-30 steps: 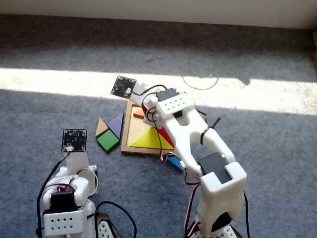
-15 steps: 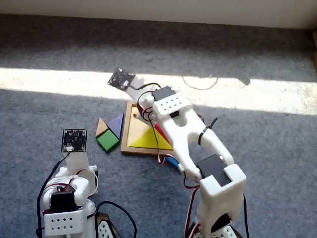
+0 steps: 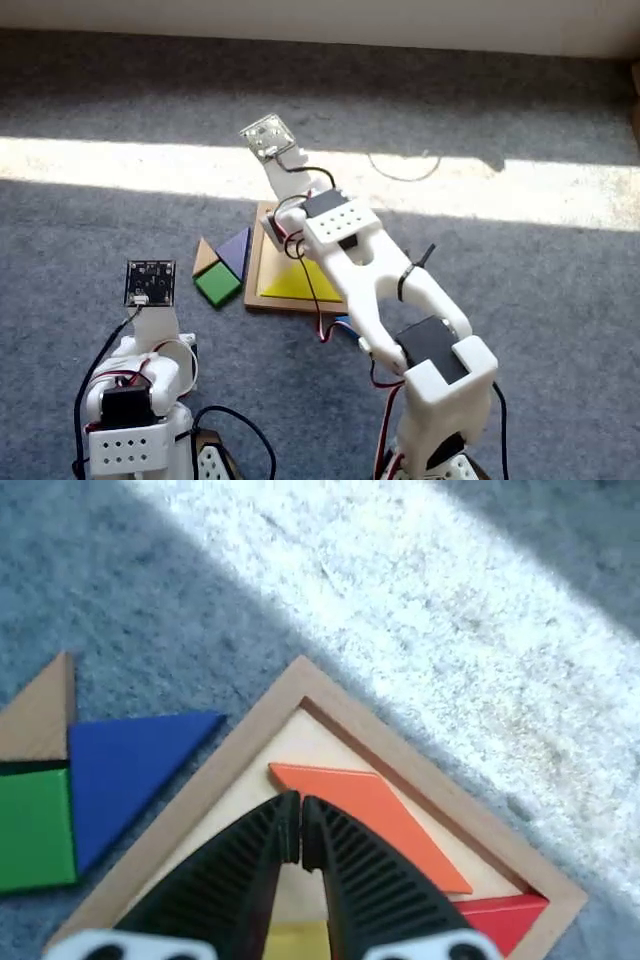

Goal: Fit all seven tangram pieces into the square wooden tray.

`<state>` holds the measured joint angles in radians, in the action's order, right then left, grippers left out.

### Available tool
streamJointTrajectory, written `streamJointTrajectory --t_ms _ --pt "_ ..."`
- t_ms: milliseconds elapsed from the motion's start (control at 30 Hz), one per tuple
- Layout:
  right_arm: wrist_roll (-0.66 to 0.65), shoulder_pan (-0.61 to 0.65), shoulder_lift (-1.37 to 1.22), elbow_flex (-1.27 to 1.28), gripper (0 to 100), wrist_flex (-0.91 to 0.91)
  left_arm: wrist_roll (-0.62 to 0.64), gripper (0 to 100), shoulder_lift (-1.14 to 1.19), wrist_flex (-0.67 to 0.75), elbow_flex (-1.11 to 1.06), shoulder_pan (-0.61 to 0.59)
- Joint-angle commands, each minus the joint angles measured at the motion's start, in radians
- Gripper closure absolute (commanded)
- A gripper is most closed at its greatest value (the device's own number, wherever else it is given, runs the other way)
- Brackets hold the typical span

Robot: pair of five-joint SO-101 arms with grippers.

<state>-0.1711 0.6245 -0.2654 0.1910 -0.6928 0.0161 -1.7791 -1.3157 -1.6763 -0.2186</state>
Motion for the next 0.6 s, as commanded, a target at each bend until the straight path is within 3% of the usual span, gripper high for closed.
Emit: streamJointTrajectory --t_ms 0,300,567 --pt "0.012 0.01 0.068 0.039 99.5 0.074 -0.006 99 -0.036 -0.005 -0.019 0.001" --pt "0.008 -0.079 0.068 0.117 99.5 0.081 -0.006 99 -0.036 -0.005 -0.019 0.001" --pt "-0.175 -0.14 0.076 0.163 99.5 0.077 -0.006 99 -0.036 -0.005 -0.019 0.001"
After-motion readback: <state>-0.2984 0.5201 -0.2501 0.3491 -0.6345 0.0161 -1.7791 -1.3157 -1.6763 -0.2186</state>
